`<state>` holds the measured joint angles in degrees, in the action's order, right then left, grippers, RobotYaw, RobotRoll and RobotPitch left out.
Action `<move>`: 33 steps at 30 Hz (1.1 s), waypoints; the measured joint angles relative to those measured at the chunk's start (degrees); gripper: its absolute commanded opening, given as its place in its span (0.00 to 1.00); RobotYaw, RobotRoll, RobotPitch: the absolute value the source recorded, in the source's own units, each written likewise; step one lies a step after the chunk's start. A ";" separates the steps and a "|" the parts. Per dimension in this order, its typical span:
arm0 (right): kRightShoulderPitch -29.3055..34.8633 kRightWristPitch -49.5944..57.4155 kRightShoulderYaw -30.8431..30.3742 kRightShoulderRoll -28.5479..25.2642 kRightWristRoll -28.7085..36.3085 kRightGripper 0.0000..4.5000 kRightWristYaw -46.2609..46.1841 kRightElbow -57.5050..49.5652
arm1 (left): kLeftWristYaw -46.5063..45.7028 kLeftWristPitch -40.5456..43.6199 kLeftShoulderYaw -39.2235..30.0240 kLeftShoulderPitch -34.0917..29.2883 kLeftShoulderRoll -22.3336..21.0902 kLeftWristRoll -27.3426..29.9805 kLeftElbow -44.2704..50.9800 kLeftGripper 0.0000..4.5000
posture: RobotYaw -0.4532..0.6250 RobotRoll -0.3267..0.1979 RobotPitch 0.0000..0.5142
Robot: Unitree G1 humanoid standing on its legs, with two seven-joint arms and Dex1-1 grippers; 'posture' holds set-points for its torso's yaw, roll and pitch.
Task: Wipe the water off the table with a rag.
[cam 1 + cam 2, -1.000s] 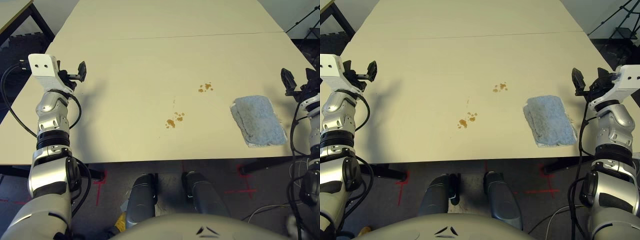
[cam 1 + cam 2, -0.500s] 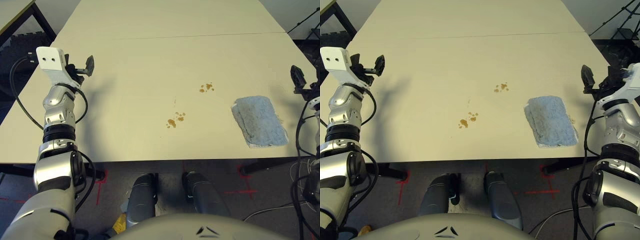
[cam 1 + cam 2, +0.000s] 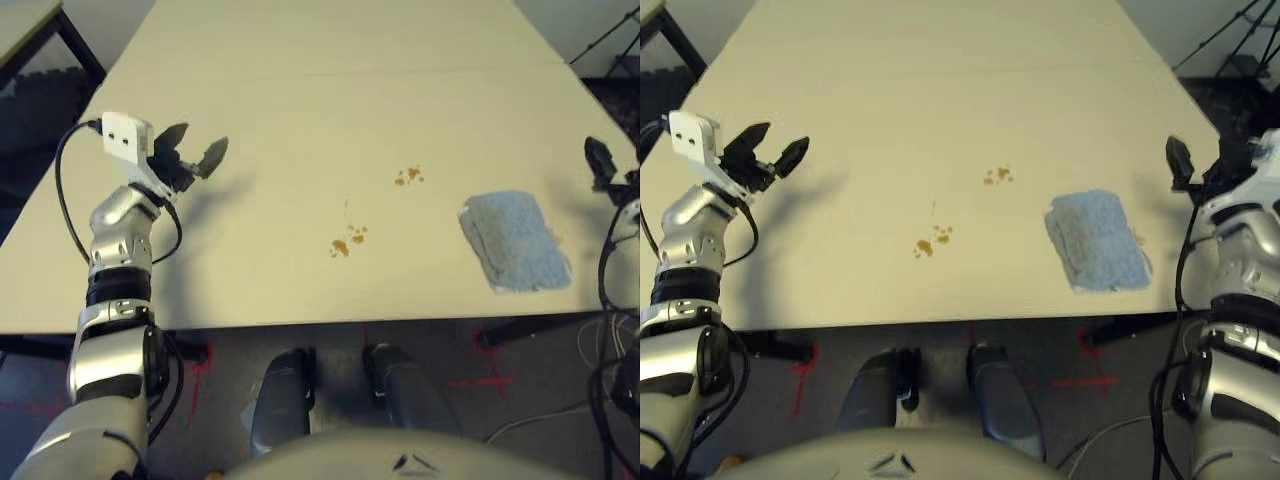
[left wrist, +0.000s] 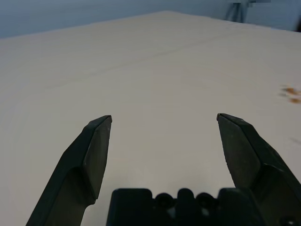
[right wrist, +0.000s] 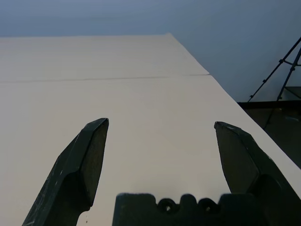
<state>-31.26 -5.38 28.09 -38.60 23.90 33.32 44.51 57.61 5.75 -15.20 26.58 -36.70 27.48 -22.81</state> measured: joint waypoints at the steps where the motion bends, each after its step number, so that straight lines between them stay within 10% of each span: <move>1: -0.03 -0.01 0.00 -0.02 -0.04 0.99 0.05 0.41 | 1.74 2.27 -0.02 -1.09 -0.85 1.30 2.41 1.00 | 0.32 0.62 0.30; 16: -1.31 9.83 -0.65 -2.01 0.56 0.99 6.38 -0.43 | 11.10 12.26 3.98 -6.60 -4.67 4.00 12.62 1.00 | 0.30 0.62 0.34; 33: 18.12 40.02 -0.74 -7.31 9.44 0.99 16.69 -26.38 | 12.19 8.53 6.86 -4.09 -2.07 1.29 8.36 1.00 | 0.26 0.62 0.34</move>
<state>-13.14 34.64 27.35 -45.91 33.35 50.02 18.13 69.81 14.28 -8.34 22.49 -38.77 28.76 -14.45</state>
